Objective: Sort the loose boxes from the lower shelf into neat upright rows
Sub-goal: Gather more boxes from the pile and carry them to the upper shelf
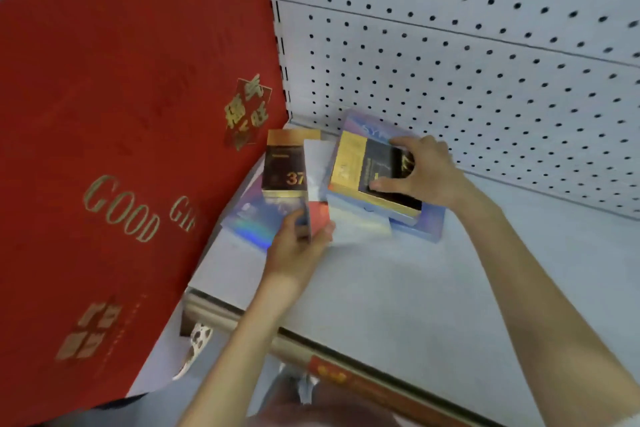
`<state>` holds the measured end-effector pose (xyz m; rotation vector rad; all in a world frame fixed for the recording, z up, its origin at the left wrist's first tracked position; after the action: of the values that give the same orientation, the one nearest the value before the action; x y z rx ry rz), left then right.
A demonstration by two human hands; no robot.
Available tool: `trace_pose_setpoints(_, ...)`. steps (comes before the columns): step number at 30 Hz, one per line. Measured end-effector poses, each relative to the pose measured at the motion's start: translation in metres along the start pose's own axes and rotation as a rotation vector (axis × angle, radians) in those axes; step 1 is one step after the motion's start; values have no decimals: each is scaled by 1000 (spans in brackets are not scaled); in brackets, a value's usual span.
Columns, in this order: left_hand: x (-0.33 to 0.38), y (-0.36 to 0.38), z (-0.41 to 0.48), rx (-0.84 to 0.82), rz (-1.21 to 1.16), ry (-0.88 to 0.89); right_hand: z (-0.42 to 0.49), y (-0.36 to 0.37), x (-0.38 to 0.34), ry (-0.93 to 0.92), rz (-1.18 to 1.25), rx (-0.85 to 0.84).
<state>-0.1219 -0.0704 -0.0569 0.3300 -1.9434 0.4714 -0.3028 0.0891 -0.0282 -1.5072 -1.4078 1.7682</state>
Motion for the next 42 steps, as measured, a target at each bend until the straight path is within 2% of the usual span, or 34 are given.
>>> trace_pose_setpoints(3,-1,3,10,-3,-157,-104,-24,8,10,156,64,115)
trace_pose_setpoints(11,1,-3,7,72,-251,-43,-87,16,19,521,482,335)
trace_pose_setpoints(14,0,-21,-1,92,-258,10,-112,20,26,621,702,433)
trace_pose_setpoints(17,-3,-35,-1,83,-240,34,-137,30,29,715,989,445)
trace_pose_setpoints(21,-2,-36,9,19,-186,48,-145,37,16,709,1228,455)
trace_pose_setpoints(27,-5,-40,24,-13,-92,66,-113,34,-6,767,1299,419)
trace_pose_setpoints(33,7,-42,13,-63,3,228,-101,30,-14,815,1642,388)
trace_pose_setpoints(37,12,-53,5,-23,82,335,-90,37,-24,769,1603,313)
trace_pose_setpoints(42,33,-70,-10,51,134,476,-110,45,-28,579,1571,495)
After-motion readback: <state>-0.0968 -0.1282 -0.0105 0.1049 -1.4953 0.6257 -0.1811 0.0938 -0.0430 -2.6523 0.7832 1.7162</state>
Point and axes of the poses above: each hand's wrist, its own z-axis towards the middle knuckle, its own y-axis out of the palm, x = y × z, the point moved 5 cm from there along z, towards the middle knuckle, and after that the axes turned 3 degrees about x, right-handed, at the moved point
